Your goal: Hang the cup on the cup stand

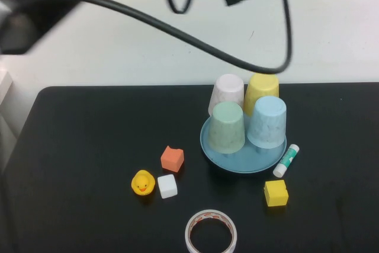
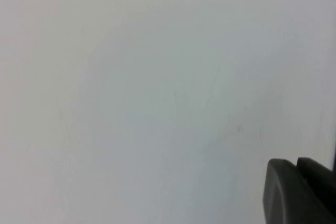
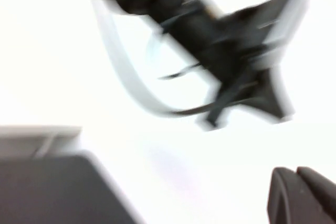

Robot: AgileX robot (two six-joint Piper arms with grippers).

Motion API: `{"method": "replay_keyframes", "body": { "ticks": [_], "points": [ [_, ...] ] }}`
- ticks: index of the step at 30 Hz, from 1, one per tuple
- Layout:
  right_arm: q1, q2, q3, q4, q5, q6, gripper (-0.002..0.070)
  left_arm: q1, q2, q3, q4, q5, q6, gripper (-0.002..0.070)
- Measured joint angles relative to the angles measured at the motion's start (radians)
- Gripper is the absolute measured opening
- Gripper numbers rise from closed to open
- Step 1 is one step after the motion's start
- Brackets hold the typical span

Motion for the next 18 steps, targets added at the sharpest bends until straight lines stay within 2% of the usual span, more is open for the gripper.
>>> {"method": "replay_keyframes", "body": {
  "ticks": [4, 8, 12, 15, 18],
  "points": [
    [0.000, 0.000, -0.115, 0.000, 0.085, -0.064, -0.0001, 0.000, -0.101, 0.000, 0.243, 0.144, -0.326, 0.0001],
    [0.000, 0.002, -0.145, 0.000, 0.342, -0.092, -0.0001, 0.000, -0.212, 0.000, 0.299, 0.319, -0.563, 0.0000],
    [0.000, 0.054, -0.146, 0.000, 0.488, -0.104, -0.0001, 0.000, -0.317, -0.002, 0.280, 0.455, -0.637, 0.0000],
    [0.000, 0.122, -0.142, 0.000, 0.515, -0.147, -0.0001, 0.000, -0.380, -0.002, 0.232, 0.535, -0.646, 0.0000],
    [0.001, 0.209, -0.142, 0.000, 0.470, -0.321, -0.0001, 0.000, -0.433, -0.002, 0.171, 0.615, -0.650, 0.0000]
  ]
}}
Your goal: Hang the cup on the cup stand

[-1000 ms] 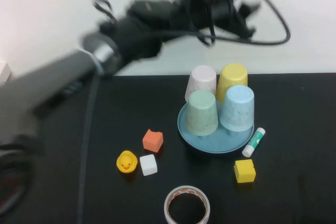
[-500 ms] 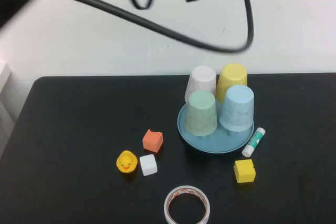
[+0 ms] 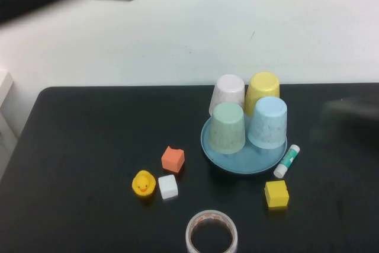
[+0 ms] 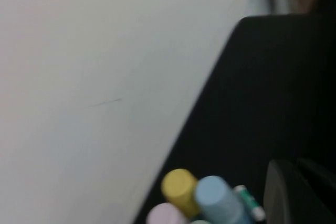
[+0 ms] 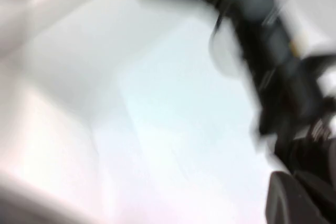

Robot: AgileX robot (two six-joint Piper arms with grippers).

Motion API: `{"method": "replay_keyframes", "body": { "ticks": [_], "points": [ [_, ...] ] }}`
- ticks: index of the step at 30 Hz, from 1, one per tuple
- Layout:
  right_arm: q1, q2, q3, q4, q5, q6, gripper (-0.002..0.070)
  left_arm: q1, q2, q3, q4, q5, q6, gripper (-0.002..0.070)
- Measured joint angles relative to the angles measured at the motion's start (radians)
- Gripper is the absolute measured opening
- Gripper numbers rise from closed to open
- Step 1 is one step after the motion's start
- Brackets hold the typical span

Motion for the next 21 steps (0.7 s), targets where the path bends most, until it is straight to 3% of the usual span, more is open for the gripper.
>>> {"method": "replay_keyframes", "body": {
  "ticks": [4, 7, 9, 17, 21],
  "points": [
    [0.006, 0.154, -0.006, 0.000, -0.284, -0.302, -0.0001, 0.000, -0.047, -0.008, -0.056, 0.106, -0.008, 0.0000],
    [-0.008, 0.284, -0.019, 0.000, -0.593, -0.364, -0.0001, 0.000, -0.054, -0.012, -0.030, 0.189, -0.045, 0.0000],
    [-0.037, 0.335, -0.021, 0.000, -0.681, -0.379, -0.0001, 0.000, -0.054, -0.012, 0.044, 0.229, -0.087, 0.0000],
    [-0.200, 0.230, -0.025, 0.000, -0.628, -0.346, -0.0001, 0.000, -0.057, -0.004, 0.505, 0.243, -0.366, 0.0000],
    [-0.251, 0.116, -0.020, 0.000, -0.571, -0.245, -0.0001, 0.000, -0.109, 0.064, 0.584, 0.170, -0.421, 0.0000]
  ]
}}
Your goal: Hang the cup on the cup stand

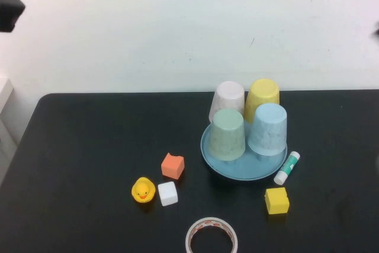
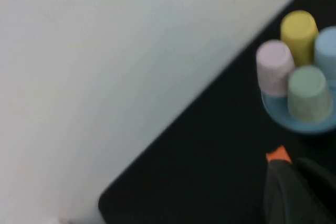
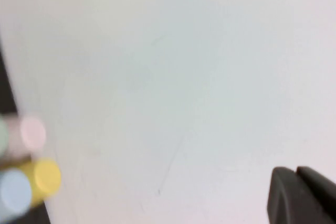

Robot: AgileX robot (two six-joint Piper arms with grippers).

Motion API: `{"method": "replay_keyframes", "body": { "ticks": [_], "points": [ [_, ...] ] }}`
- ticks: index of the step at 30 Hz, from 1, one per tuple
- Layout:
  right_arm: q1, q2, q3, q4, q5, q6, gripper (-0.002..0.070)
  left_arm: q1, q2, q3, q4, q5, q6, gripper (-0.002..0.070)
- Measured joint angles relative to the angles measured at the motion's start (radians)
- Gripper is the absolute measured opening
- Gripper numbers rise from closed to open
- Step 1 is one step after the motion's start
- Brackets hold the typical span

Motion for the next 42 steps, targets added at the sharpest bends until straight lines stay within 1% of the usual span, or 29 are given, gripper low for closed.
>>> {"method": "replay_keyframes", "body": {
  "ticks": [2, 4, 9, 11, 15, 18, 21, 28, 31, 37, 42],
  "points": [
    [-0.004, -0.061, 0.021, 0.000, 0.030, 0.053, -0.0001, 0.000, -0.054, 0.073, 0.002, -0.092, -0.018, 0.0000],
    [-0.007, -0.120, 0.060, 0.000, 0.054, 0.129, -0.0001, 0.000, -0.126, 0.186, 0.004, -0.222, -0.032, 0.0000],
    [-0.008, -0.241, 0.185, 0.000, 0.083, 0.359, -0.0001, 0.000, -0.329, 0.536, 0.012, -0.568, -0.064, 0.0000],
    [-0.009, -0.282, 0.242, 0.000, 0.095, 0.442, -0.0001, 0.000, -0.433, 0.716, 0.018, -0.714, -0.067, 0.0000],
    [-0.009, -0.329, 0.327, 0.000, 0.159, 0.585, -0.0001, 0.000, -0.580, 0.995, 0.084, -0.903, -0.068, 0.0000],
    [-0.009, -0.332, 0.358, 0.000, 0.219, 0.646, -0.0001, 0.000, -0.658, 1.167, 0.105, -1.016, -0.070, 0.0000],
    [-0.009, -0.332, 0.379, 0.000, 0.267, 0.691, -0.0001, 0.000, -0.709, 1.279, 0.114, -1.080, -0.070, 0.0000],
    [-0.009, -0.332, 0.381, 0.000, 0.298, 0.712, -0.0001, 0.000, -0.757, 1.415, 0.116, -1.094, -0.072, 0.0000],
    [-0.009, -0.332, 0.383, 0.000, 0.298, 0.712, -0.0001, 0.000, -0.757, 1.438, 0.116, -1.094, -0.079, 0.0000],
    [-0.009, -0.332, 0.390, 0.000, 0.301, 0.712, -0.0001, 0.000, -0.757, 1.452, 0.103, -1.104, -0.161, 0.0000],
    [-0.009, -0.332, 0.390, 0.000, 0.301, 0.720, -0.0001, 0.000, -0.789, 1.452, 0.060, -1.093, -0.201, 0.0000]
  ]
}}
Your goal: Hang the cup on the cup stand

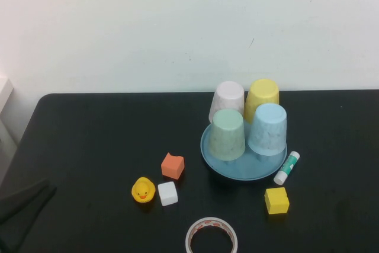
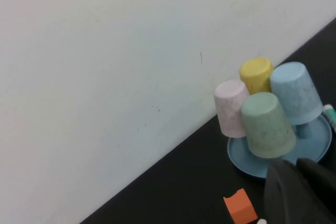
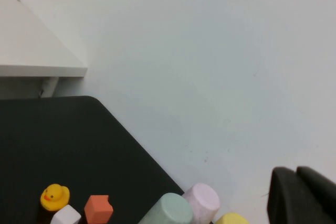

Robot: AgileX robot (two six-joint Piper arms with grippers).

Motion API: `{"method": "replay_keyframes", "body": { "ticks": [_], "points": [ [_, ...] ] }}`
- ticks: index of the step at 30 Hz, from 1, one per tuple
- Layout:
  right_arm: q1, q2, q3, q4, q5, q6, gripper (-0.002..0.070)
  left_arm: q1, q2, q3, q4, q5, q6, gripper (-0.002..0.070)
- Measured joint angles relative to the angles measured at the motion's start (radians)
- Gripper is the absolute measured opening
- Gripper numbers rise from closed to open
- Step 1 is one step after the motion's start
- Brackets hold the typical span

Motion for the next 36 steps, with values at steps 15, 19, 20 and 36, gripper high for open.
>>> {"method": "replay_keyframes", "body": {
  "ticks": [15, 19, 20, 36],
  "points": [
    [0.000, 0.000, 0.000, 0.000, 0.000, 0.006, -0.0001, 0.000, -0.094, 0.000, -0.008, 0.221, -0.016, 0.0000],
    [-0.010, -0.019, 0.000, 0.000, 0.004, 0.006, -0.0001, 0.000, -0.094, 0.000, -0.010, 0.249, -0.016, 0.0000],
    [-0.022, -0.026, 0.000, 0.000, 0.004, 0.006, -0.0001, 0.000, -0.094, 0.000, -0.010, 0.253, -0.016, 0.0000],
    [-0.775, -0.073, 0.000, 0.000, 0.012, 0.014, -0.0001, 0.000, -0.094, 0.000, -0.015, 0.273, -0.016, -0.0001]
  ]
}}
